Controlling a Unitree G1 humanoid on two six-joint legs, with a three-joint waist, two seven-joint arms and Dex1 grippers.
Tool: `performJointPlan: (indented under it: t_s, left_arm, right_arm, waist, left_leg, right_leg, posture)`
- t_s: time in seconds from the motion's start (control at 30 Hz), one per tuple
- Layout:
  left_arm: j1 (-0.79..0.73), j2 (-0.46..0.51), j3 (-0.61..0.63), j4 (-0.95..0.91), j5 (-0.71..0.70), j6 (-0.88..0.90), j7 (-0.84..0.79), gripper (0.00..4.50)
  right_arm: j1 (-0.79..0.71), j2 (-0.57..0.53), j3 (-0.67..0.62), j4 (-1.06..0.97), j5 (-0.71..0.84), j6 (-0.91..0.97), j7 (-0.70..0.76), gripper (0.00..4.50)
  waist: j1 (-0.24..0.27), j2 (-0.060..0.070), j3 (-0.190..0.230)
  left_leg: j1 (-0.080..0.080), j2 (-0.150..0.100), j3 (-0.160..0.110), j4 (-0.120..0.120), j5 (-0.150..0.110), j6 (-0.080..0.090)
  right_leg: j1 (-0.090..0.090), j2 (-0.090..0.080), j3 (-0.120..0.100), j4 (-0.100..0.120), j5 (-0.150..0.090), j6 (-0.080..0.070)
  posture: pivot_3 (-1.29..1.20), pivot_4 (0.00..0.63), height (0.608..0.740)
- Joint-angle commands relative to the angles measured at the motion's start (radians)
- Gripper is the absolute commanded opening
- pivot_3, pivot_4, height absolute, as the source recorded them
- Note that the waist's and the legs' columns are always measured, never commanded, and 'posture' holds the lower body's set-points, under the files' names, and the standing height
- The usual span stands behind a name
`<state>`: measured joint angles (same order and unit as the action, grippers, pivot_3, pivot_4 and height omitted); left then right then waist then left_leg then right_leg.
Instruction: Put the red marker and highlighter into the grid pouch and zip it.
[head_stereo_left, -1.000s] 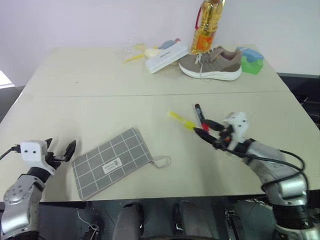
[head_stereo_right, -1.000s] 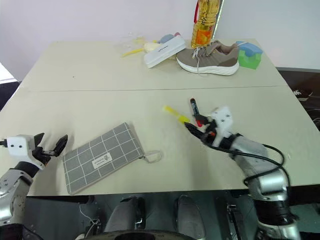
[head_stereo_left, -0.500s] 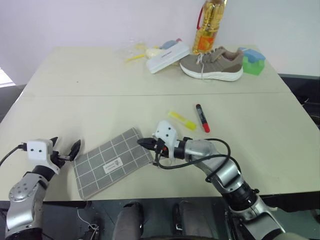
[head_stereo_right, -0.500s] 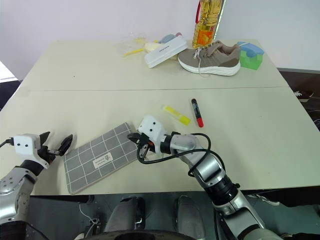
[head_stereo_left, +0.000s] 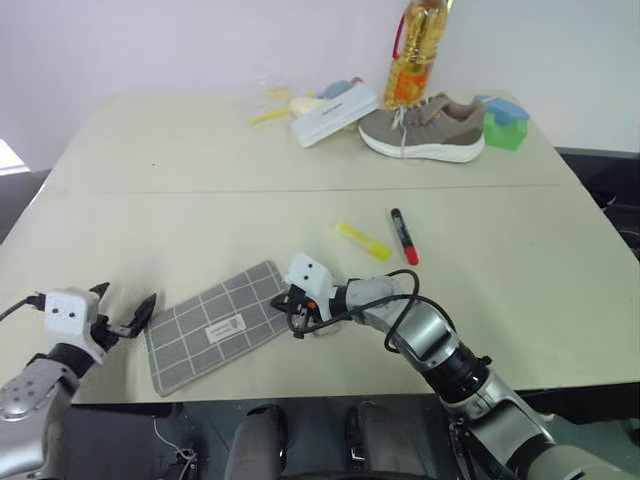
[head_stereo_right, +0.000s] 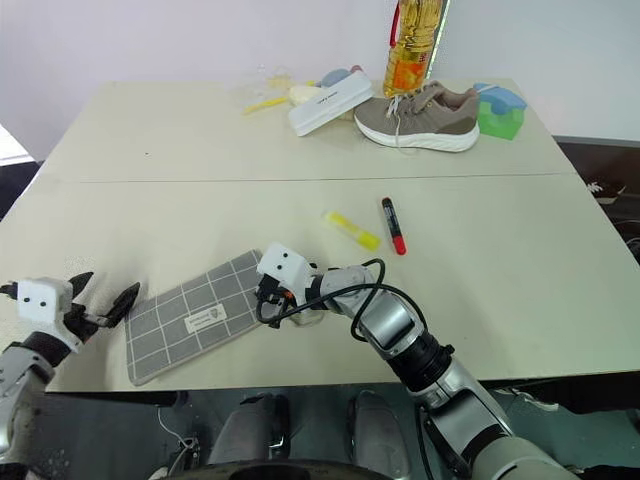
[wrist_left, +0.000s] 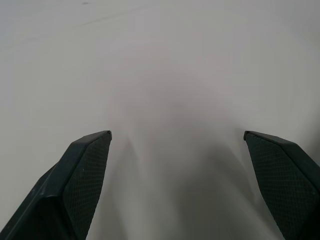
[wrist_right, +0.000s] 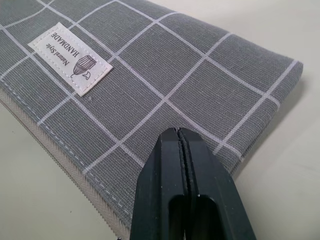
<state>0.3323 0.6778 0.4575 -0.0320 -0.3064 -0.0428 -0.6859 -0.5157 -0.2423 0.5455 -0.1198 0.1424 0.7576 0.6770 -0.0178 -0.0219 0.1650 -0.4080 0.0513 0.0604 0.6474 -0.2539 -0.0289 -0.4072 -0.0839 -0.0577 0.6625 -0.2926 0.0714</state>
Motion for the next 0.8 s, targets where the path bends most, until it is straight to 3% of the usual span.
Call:
performJointPlan:
  t_s: [0.03,0.23,0.47,0.8]
  left_arm:
    - [0.093,0.120,0.011,-0.006,0.086,-0.217,-0.176,4.50]
    - [0.188,0.257,0.033,0.103,0.074,-0.452,-0.393,4.50]
    - [0.189,0.333,-0.013,0.227,0.084,-0.629,-0.527,4.50]
    - [0.097,0.244,-0.173,-0.031,0.075,-0.555,-0.444,4.50]
  right_arm:
    - [0.021,-0.020,0.011,0.024,-0.015,0.021,0.010,0.02]
    - [0.012,-0.002,0.023,0.057,-0.022,-0.006,0.022,0.02]
    - [0.002,0.018,0.022,0.089,-0.028,-0.027,0.023,0.02]
    - [0.016,0.047,0.003,0.099,-0.041,-0.022,-0.013,0.02]
  waist:
    - [0.000,0.001,-0.001]
    - [-0.003,0.006,-0.004]
    - [-0.011,0.007,-0.005]
    - [-0.029,0.008,-0.006]
  left_leg:
    - [0.000,0.000,0.000,0.000,0.000,0.000]
    - [0.000,-0.001,0.000,-0.003,0.000,0.000]
    - [0.000,0.000,0.000,-0.004,0.000,0.000]
    - [0.000,0.000,0.001,-0.007,0.000,0.000]
  right_leg:
    - [-0.001,-0.001,0.000,-0.001,0.000,-0.001]
    - [-0.004,-0.005,0.000,-0.003,-0.003,-0.006]
    - [-0.004,-0.005,0.000,-0.005,-0.002,-0.006]
    - [-0.001,-0.007,0.000,-0.006,-0.001,-0.007]
  posture:
    - [0.00,0.150,0.740]
    - [0.00,0.150,0.740]
    - [0.00,0.150,0.740]
    - [0.00,0.150,0.740]
